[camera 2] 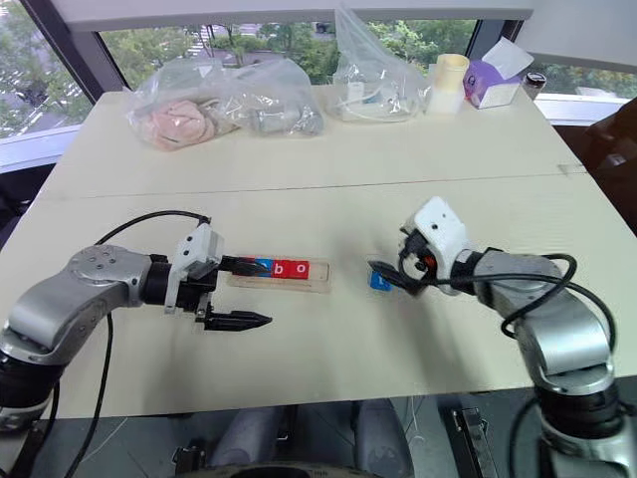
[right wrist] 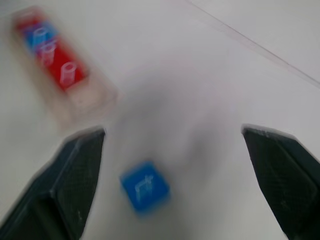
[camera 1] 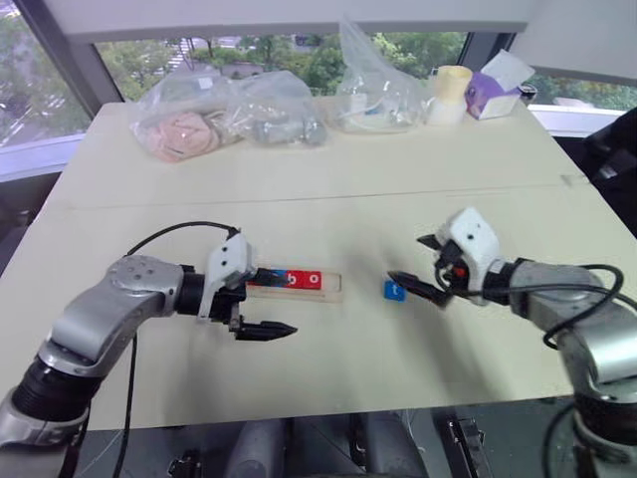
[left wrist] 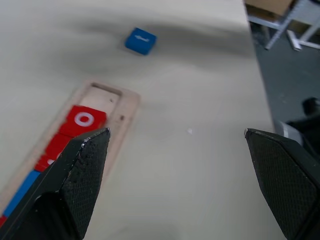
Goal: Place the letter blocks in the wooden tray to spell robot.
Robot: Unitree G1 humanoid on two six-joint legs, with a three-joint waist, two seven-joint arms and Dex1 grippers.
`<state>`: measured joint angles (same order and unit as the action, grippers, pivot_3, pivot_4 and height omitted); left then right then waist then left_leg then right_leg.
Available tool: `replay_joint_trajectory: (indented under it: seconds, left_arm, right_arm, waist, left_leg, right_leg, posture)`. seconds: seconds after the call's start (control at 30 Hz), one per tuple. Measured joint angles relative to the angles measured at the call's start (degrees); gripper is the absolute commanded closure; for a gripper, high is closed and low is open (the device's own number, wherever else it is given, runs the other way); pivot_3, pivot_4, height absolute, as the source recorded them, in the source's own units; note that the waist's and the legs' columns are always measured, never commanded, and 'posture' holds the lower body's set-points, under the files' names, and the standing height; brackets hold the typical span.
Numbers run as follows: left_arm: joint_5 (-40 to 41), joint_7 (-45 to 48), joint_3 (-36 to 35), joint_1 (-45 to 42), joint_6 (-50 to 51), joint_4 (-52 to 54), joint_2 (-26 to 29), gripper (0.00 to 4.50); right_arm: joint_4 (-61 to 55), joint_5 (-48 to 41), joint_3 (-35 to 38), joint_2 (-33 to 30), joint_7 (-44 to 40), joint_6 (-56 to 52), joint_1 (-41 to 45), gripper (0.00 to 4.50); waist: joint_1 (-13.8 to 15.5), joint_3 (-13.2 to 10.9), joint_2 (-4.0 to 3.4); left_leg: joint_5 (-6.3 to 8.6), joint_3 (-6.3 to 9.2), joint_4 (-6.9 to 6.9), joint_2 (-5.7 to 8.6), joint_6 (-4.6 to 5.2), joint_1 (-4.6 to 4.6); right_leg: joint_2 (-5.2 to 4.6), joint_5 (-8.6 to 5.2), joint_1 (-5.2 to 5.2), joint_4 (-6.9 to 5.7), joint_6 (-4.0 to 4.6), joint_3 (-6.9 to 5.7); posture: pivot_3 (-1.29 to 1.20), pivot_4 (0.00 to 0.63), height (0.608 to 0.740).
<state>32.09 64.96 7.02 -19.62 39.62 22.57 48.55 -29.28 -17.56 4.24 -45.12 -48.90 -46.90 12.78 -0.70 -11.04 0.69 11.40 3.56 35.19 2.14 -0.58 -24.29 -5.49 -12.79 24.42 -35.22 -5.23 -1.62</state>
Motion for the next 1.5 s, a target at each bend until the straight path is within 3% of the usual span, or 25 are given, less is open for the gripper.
replay_joint_trajectory:
  seconds: [0.07,0.23,0.5,0.73,0.93,1.1,1.27,1.5]
  left_arm:
    - [-0.2,0.4,0.0,-0.4,-0.4,-0.9,0.1,0.0]
    - [-0.7,-0.4,-0.1,-0.7,-1.2,-2.1,0.0,0.0]
    - [-0.5,-2.3,-1.6,1.8,-0.8,-0.6,0.3,0.0]
    - [-0.1,-3.8,-3.3,2.1,0.2,0.6,0.8,0.0]
    - [-1.5,-3.1,-3.7,3.7,-1.8,-2.9,1.1,0.0]
    - [-3.0,-2.7,-3.5,3.9,-3.0,-4.5,1.2,0.0]
    - [-3.3,-2.9,-3.5,5.2,-3.1,-4.4,0.8,0.0]
    - [-3.1,-4.4,-3.6,5.9,-2.8,-3.0,-0.4,0.0]
  right_arm:
    - [6.5,2.8,-3.2,-2.8,-4.0,10.2,-1.5,0.03]
    - [21.0,5.6,-7.5,-0.7,-8.7,25.5,-0.7,0.03]
    - [32.2,7.8,-10.6,2.6,-11.8,36.1,3.5,0.03]
    - [34.4,7.9,-11.9,3.6,-14.0,40.6,3.8,3.3]
    - [33.5,6.9,-12.3,4.7,-13.7,32.6,7.3,3.35]
    - [30.3,5.0,-14.9,9.7,-13.5,25.6,14.1,3.35]
    - [29.8,7.0,-21.1,12.8,-14.5,24.7,18.4,3.35]
    - [33.1,9.1,-24.2,13.2,-16.8,26.4,20.4,3.35]
  waist:
    - [0.0,0.0,0.03]
    - [-0.1,0.0,0.05]
    - [0.1,0.0,0.06]
    - [0.0,0.0,0.07]
    - [0.0,0.0,0.06]
    - [0.0,0.0,0.05]
    - [0.3,0.0,0.05]
    - [0.0,0.0,0.05]
  left_leg:
    - [0.0,-0.03,0.1,0.0,0.0,0.01]
    - [-0.01,-0.04,0.2,-0.04,-0.01,0.02]
    - [-0.01,-0.03,0.19,-0.03,-0.01,0.01]
    - [-0.02,-0.04,0.22,-0.03,-0.03,0.17]
    - [-0.02,-0.04,0.21,-0.04,-0.03,0.21]
    - [-0.02,-0.02,0.19,-0.04,-0.04,0.18]
    - [-0.02,-0.02,0.17,0.01,-0.04,0.12]
    - [-0.02,-0.04,0.22,0.0,-0.05,0.13]
  right_leg:
    - [-0.01,-0.02,-0.05,0.0,-0.06,0.0]
    - [-0.01,0.07,-0.06,-0.01,-0.06,0.05]
    - [0.0,0.17,-0.06,-0.02,0.06,0.06]
    - [0.0,0.17,-0.17,-0.09,0.05,0.08]
    - [0.01,0.17,-0.15,-0.15,0.07,0.14]
    - [0.0,0.17,-0.11,-0.15,0.07,0.15]
    - [-0.02,0.17,-0.1,-0.12,0.05,0.12]
    - [-0.01,0.19,-0.1,-0.14,0.03,0.13]
  posture:
    - [0.0,0.15,0.74]
    - [0.0,0.15,0.74]
    - [0.0,0.15,0.74]
    - [0.0,0.15,0.74]
    - [0.0,0.15,0.74]
    - [0.0,0.15,0.74]
    - [0.0,0.15,0.74]
    - [0.0,0.15,0.74]
